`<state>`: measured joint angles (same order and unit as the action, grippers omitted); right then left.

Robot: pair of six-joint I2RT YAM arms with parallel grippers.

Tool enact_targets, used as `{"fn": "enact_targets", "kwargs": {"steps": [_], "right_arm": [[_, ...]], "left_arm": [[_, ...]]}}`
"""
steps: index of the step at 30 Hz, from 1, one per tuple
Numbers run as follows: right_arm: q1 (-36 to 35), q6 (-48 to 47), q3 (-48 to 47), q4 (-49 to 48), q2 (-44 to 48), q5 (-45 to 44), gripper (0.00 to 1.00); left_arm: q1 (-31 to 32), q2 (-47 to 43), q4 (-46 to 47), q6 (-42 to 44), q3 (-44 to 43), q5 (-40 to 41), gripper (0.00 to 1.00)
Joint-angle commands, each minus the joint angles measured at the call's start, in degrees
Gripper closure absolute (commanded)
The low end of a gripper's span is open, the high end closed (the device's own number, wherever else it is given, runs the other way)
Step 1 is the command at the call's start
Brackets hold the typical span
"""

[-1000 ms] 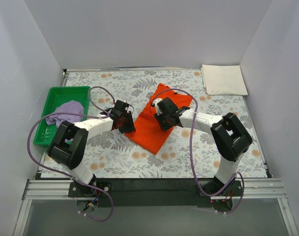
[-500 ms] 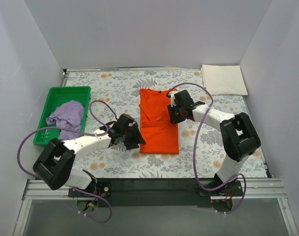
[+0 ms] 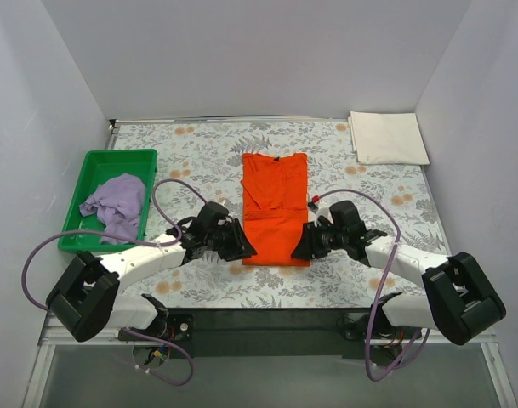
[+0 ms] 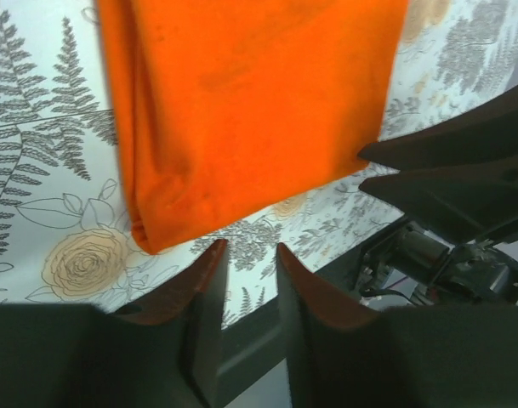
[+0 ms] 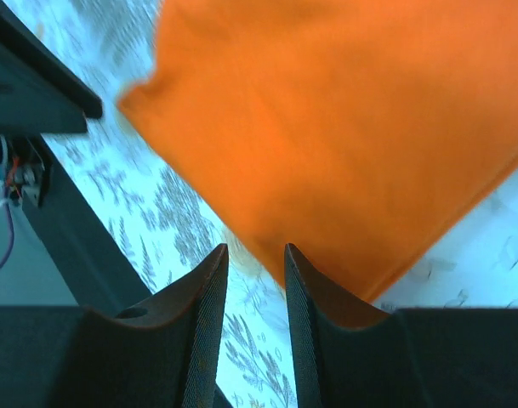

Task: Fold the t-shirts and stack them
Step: Fold the tshirt

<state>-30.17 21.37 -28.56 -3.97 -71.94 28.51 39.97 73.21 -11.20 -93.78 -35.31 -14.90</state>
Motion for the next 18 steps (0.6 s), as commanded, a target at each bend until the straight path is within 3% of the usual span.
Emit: {"fn": "enact_targets", "kwargs": {"steps": [1, 8, 11, 14, 18], "right_arm": [[0.0, 3.0, 5.8, -8.7, 0.6, 4.0, 0.66], [3.7, 1.2, 13.8, -13.3, -1.4, 3.0, 0.68], [4.4, 1.0, 14.2, -13.0, -0.9, 4.0, 0.69], [4.4, 1.6, 13.4, -12.8, 0.2, 5.8, 0.69], [4.4, 2.1, 11.7, -12.6, 0.7, 7.0, 0.69]], "left_arm": [[0.3, 0.8, 3.8, 0.7, 2.9, 0.4, 0.75], [0.3, -1.0, 2.8, -8.1, 11.5, 8.6, 0.88], [0.2, -4.0, 0.1, -10.4, 12.3, 10.1, 0.89], [0.2, -6.6, -2.2, -9.1, 10.1, 10.8, 0.85], [0.2, -6.3, -4.1, -4.7, 2.1, 13.9, 0.72]]}}
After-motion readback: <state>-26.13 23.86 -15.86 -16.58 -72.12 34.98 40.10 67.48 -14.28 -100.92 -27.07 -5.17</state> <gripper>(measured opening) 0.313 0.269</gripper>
